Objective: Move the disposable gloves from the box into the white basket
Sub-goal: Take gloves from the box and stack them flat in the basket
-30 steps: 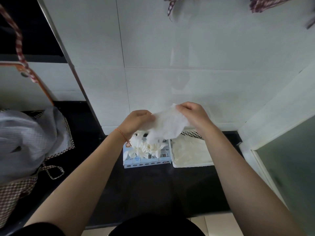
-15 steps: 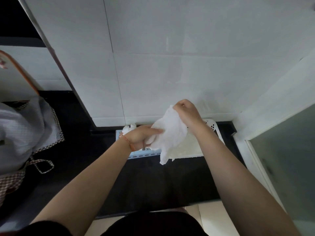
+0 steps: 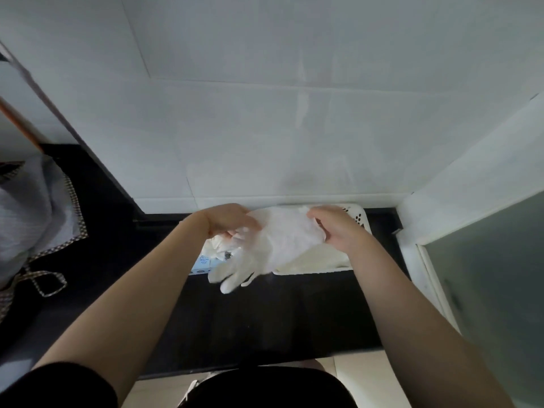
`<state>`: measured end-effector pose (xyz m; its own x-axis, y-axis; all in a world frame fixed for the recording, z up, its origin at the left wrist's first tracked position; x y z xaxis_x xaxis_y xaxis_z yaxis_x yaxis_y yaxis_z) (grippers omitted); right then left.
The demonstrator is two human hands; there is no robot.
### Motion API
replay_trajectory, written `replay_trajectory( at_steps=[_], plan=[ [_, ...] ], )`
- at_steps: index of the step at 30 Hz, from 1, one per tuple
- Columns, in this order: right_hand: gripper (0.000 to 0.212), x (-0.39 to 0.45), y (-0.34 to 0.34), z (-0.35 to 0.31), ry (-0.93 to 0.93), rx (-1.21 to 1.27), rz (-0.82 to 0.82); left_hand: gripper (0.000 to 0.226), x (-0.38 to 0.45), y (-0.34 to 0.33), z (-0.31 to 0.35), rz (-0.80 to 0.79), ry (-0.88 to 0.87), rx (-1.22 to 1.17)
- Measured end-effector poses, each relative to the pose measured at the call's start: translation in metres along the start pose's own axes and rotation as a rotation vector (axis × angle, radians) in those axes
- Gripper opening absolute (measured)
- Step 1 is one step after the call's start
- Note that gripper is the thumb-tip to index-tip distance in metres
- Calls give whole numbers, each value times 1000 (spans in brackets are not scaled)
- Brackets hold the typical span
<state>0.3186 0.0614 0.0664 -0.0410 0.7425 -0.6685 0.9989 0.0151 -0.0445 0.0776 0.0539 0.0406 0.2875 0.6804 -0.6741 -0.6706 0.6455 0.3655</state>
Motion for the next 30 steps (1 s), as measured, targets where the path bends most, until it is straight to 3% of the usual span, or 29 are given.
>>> replay_trajectory(
  at_steps=[2,5,7,10,14,18,23,26,30],
  plan=[
    [12,13,17,16,15,-180,81,24,20,-10,13,84,21,238],
    [32,30,46,37,52,-287,140,32,50,-32,40,124,5,551],
    [32,38,61,45,122,-291,148,46,64,-42,53,155,16,659],
    [18,52,77,49,193,-340,107,46,88,-48,61,233,27,749],
    [25,73,91,55,195,-351,51,43,114,-58,65,305,48,850],
    [18,87,104,62,224,-431,27,40,124,-74,69,385,48,939],
    [27,96,113,62,195,-557,-4,33,118,-101,69,650,-90,1017],
    [40,101,114,62,167,-636,-13,31,112,-117,73,596,-178,1007],
    [49,102,117,58,202,-863,-68,39,110,-128,73,486,-94,1072]
  ],
)
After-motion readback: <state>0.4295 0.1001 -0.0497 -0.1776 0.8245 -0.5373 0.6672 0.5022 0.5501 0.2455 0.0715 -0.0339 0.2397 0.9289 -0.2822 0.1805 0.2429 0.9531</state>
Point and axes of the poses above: each hand's wrist, its own x-axis towards the middle knuckle, its own y-axis out of the back of the hand, z = x × y, the point moved 1 cm from there along x, towards the middle knuckle, and after that the axes turned 12 degrees about x, right-handed, at the moved point
